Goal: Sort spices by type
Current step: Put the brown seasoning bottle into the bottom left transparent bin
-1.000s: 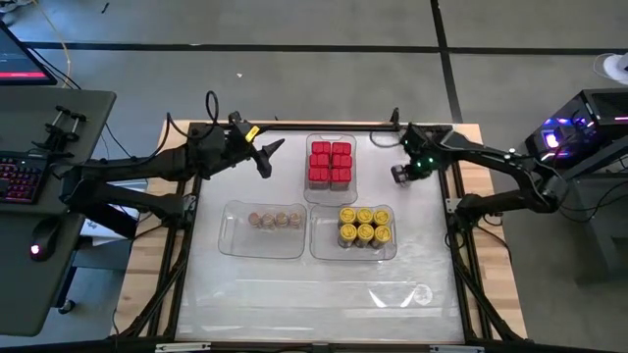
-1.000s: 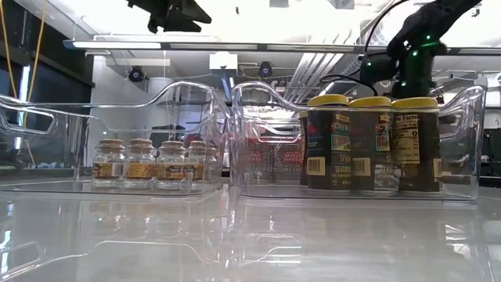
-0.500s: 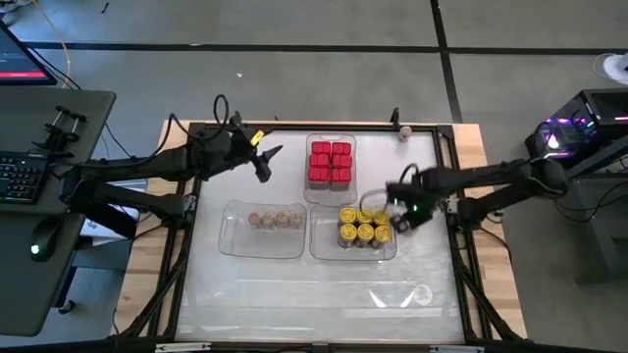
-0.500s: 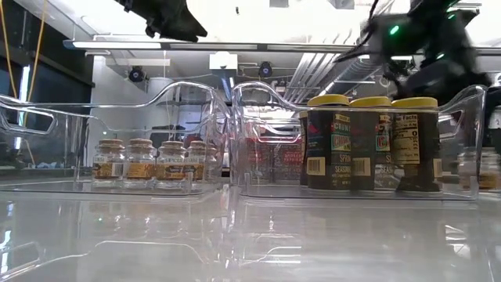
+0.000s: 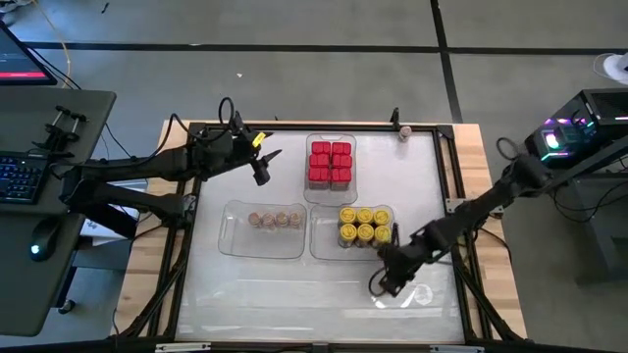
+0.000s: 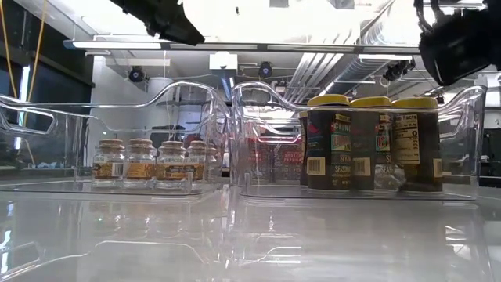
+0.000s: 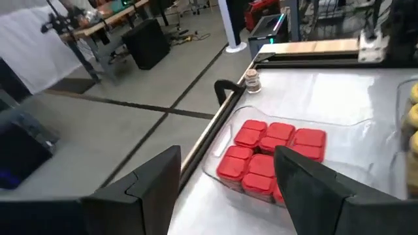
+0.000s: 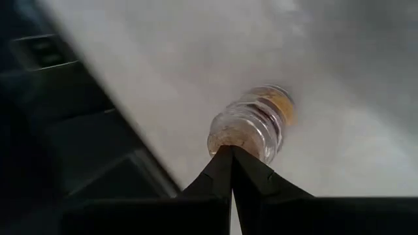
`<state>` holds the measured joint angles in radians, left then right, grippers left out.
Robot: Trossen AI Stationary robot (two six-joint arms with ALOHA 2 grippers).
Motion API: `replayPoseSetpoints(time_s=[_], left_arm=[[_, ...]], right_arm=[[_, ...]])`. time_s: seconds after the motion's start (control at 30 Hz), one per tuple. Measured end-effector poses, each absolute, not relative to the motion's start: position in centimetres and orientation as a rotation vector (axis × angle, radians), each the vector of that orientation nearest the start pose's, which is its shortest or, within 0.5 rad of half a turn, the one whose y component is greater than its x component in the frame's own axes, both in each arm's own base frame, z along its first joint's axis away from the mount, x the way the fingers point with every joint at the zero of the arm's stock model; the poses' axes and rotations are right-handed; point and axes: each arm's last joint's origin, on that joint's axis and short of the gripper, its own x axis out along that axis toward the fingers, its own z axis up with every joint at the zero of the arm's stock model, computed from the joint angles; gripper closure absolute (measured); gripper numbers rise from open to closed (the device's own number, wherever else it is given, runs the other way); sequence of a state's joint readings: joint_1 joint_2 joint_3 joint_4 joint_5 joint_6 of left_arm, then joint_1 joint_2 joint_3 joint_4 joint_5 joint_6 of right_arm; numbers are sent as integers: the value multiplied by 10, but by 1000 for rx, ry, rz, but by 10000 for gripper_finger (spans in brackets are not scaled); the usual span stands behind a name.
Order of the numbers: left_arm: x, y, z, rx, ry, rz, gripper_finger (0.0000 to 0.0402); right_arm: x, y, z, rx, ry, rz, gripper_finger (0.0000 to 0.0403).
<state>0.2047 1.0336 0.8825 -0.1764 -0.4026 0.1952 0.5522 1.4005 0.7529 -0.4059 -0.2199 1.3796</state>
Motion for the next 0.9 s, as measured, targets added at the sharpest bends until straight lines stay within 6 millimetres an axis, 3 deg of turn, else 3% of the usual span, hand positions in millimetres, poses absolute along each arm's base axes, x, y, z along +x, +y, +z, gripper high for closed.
replayPoseSetpoints(time_s=[0.13, 0.3, 0.67, 0.9], left_arm=[[218, 58, 323, 266, 405, 588, 170], [218, 58, 323, 275, 408, 595, 170], [217, 58, 320, 279, 433, 599, 170], [215, 58, 316, 311, 490, 587, 170]], right_arm=[[238, 159, 157, 1012, 1272, -17, 403], [284, 165, 141, 920, 1185, 111, 403], [383, 151, 146, 483, 967, 258, 403], [429, 154, 157, 397, 884, 343, 403]])
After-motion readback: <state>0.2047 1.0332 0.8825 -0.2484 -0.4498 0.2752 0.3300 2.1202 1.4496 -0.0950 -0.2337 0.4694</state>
